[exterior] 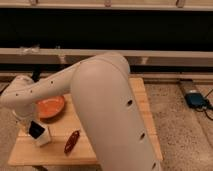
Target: Place the eraser on the white sponge
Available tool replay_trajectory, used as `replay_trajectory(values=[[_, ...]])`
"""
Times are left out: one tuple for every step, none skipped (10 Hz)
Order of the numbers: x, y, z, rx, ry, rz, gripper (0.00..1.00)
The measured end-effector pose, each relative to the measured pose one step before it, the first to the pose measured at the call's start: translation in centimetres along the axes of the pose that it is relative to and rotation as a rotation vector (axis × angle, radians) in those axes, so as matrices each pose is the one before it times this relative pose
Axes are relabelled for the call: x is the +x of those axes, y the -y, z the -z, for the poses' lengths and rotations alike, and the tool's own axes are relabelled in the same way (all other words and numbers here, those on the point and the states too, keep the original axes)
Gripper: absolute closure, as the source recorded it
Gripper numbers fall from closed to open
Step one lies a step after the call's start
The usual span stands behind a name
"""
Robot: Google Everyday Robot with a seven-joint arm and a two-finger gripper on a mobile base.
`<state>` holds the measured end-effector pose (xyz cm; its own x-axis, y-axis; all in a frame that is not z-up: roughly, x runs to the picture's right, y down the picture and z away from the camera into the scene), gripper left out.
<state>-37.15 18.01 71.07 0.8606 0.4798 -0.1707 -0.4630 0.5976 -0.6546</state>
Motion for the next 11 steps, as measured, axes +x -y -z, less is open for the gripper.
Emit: replay_trajectory(values=[[-0.07,-0.201,-0.606,-0.00118,-0.00944,0.00915,1.0],[0.156,-0.073,-1.116,-0.0017,-0.01424,0.0042,1.0],[0.298,0.13,-1.18,-0.00593,-0.01067,-0.00444,1.0],[0.469,0.778,-1.072,0.00293,-0.00942,-0.01284,1.0],[0.297,0.341,-0.629,0.00181,-0.01026,-0.00913,1.0],[0.177,0.1,-0.354,0.00355,-0.00888,-0.00736,1.0],[0.309,0.187,-0.22,0.00544,-0.01081,-0.00858,0.95],[0.195,0.358,-0.097,0.00576,-0.00425,-0.00892,0.88],[0.264,0.353,-0.035,0.00762,-0.00808,-0.00827,0.79],[0.074,0.033,-0.184,0.00181,-0.00385,-0.00574,0.67],[0.117,0.076,-0.148,0.00144,-0.00416,-0.00459,0.57]])
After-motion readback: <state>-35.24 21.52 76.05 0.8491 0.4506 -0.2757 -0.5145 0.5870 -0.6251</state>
